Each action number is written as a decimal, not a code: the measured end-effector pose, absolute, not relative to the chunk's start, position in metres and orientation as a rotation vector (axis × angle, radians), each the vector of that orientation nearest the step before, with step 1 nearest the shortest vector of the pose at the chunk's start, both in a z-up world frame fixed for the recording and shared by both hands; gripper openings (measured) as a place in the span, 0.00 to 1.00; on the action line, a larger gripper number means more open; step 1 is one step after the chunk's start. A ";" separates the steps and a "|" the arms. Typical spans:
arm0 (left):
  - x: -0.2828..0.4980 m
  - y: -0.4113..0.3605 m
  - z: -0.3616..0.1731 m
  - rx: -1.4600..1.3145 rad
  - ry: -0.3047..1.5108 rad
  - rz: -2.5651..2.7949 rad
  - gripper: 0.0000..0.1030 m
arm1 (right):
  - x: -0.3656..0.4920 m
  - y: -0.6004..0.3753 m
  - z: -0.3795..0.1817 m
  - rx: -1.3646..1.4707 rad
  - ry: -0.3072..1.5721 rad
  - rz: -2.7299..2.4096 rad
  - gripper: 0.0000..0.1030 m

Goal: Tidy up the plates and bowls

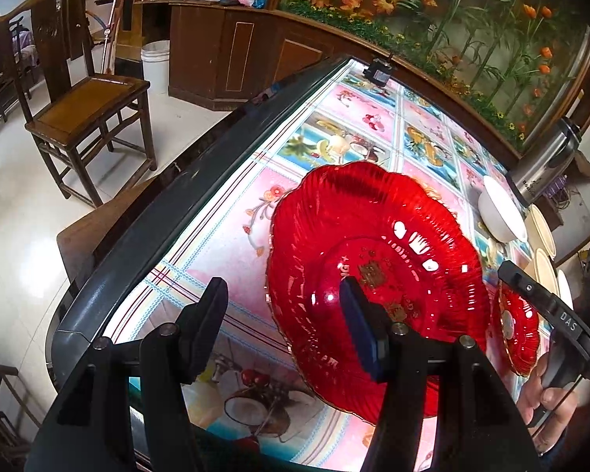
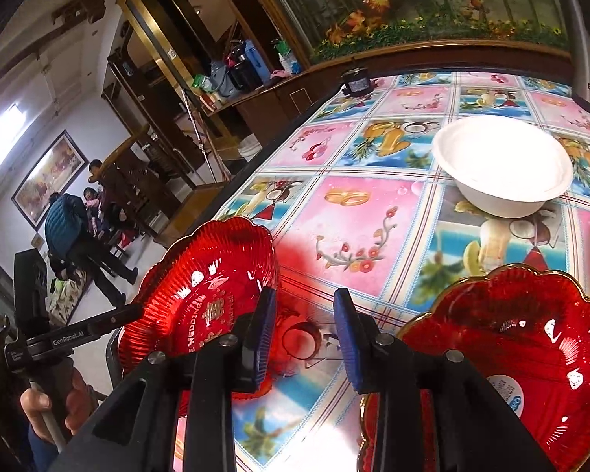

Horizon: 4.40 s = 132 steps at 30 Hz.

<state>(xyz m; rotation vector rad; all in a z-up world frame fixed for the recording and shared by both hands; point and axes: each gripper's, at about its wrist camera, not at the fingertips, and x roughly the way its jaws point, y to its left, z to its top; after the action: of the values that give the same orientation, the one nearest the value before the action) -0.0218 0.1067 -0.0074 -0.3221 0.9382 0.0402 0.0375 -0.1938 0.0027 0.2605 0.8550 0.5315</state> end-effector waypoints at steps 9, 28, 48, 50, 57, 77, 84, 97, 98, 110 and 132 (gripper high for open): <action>-0.025 0.090 0.007 -0.293 0.909 -0.006 0.57 | 0.034 -0.209 0.005 0.295 0.831 0.523 0.31; -0.035 0.026 0.030 -0.184 0.868 -0.173 0.56 | 0.001 -0.269 0.007 0.381 0.731 0.437 0.31; -0.032 -0.064 0.023 -0.078 0.912 -0.360 0.56 | -0.059 -0.352 -0.004 0.539 0.616 0.301 0.36; -0.028 -0.068 0.023 -0.084 0.919 -0.370 0.56 | -0.060 -0.357 -0.006 0.565 0.621 0.300 0.36; -0.016 -0.090 0.018 -0.070 0.945 -0.396 0.56 | -0.062 -0.371 -0.011 0.613 0.633 0.284 0.36; 0.029 -0.140 -0.008 -0.012 1.002 -0.388 0.56 | -0.059 -0.386 -0.037 0.657 0.816 0.197 0.26; 0.041 -0.149 -0.022 0.026 1.011 -0.370 0.53 | -0.058 -0.383 -0.039 0.651 0.835 0.205 0.12; 0.026 -0.166 -0.023 0.194 0.940 -0.282 0.22 | -0.057 -0.370 -0.035 0.611 0.840 0.213 0.11; 0.025 -0.169 -0.023 0.215 0.933 -0.277 0.22 | -0.057 -0.369 -0.033 0.600 0.834 0.208 0.11; 0.010 -0.195 -0.032 0.315 0.877 -0.292 0.22 | -0.065 -0.377 -0.031 0.533 0.844 0.127 0.16; -0.009 -0.183 -0.022 0.273 0.818 -0.274 0.22 | -0.073 -0.376 -0.027 0.529 0.807 0.163 0.12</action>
<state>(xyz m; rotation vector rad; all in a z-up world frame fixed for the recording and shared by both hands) -0.0093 -0.1831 -0.0224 0.2732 0.8175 -0.2735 -0.0729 -0.3762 -0.0266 0.5295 0.8075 0.1627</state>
